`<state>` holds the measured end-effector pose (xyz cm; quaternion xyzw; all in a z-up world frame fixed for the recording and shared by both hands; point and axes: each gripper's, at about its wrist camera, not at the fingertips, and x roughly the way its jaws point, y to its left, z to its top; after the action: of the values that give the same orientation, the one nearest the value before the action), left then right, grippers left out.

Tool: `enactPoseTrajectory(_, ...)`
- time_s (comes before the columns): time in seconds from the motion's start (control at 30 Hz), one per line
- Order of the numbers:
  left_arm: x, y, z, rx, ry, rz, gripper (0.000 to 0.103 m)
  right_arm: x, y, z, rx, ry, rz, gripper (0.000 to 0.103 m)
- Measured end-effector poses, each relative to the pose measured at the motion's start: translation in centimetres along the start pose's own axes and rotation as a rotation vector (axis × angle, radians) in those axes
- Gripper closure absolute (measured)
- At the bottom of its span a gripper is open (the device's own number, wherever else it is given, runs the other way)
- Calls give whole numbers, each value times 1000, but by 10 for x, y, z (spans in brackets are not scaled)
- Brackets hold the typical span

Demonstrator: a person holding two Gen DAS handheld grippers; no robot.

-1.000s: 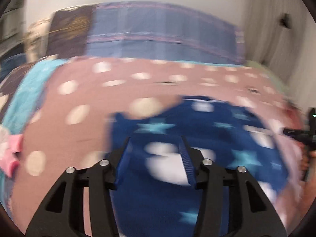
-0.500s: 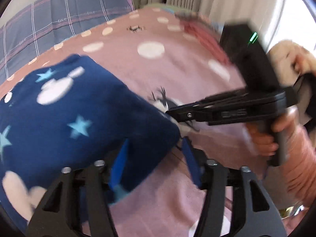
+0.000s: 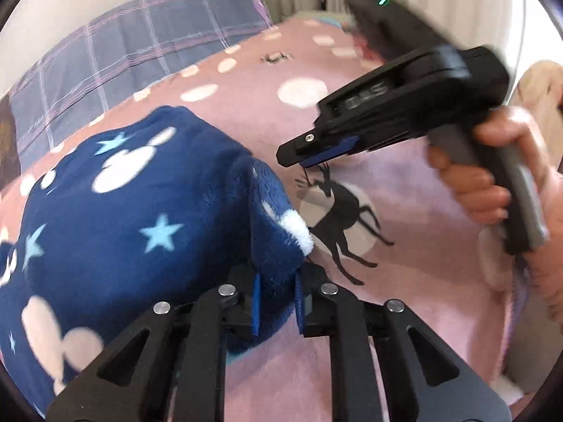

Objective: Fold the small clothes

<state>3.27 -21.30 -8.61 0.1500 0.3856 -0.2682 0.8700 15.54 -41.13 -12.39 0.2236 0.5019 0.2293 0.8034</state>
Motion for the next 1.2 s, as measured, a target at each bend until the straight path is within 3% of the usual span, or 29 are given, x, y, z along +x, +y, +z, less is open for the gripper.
enactPoseTrajectory(0.13,-4,6,2,-45,-15,-22,88,11,6,30,9,50,-30,74)
enactPoseTrajectory(0.27,5,7,2,-81,-6,-46,88,40,5,59,48,119,-5,59)
enactPoseTrajectory(0.33,9,6,1,-80,-2,-48,88,52,5,68,55,122,-3,58)
enactPoseTrajectory(0.43,11,4,-1,-69,10,-63,86,64,7,82,70,89,32,58)
enactPoseTrajectory(0.5,18,4,-1,-62,18,-71,86,77,6,89,95,102,104,58)
enactPoseTrajectory(0.53,20,3,-1,-66,21,-77,86,81,6,91,106,106,128,62)
enactPoseTrajectory(0.57,21,3,-2,-70,23,-84,86,86,9,91,109,117,152,85)
enactPoseTrajectory(0.6,23,3,-2,-71,23,-90,86,85,13,92,100,103,138,92)
enactPoseTrajectory(0.67,23,2,-1,-46,14,-93,86,61,27,91,39,-7,100,95)
enactPoseTrajectory(0.77,26,-8,-2,14,9,-73,86,41,34,96,16,-73,101,96)
enactPoseTrajectory(0.87,42,-13,-5,42,34,-65,86,78,17,97,3,5,-63,95)
enactPoseTrajectory(0.9,44,-14,-5,44,31,-63,86,85,10,95,10,13,-54,94)
enactPoseTrajectory(0.97,42,-15,-6,52,21,-66,85,77,2,95,48,-15,14,92)
enactPoseTrajectory(1.03,41,-15,-8,54,17,-73,83,56,1,94,82,-57,7,88)
enactPoseTrajectory(1.1,40,-14,-10,51,15,-76,82,25,14,88,8,-116,-15,88)
enactPoseTrajectory(1.2,40,-13,-10,34,9,-96,76,-9,33,58,-105,-70,121,88)
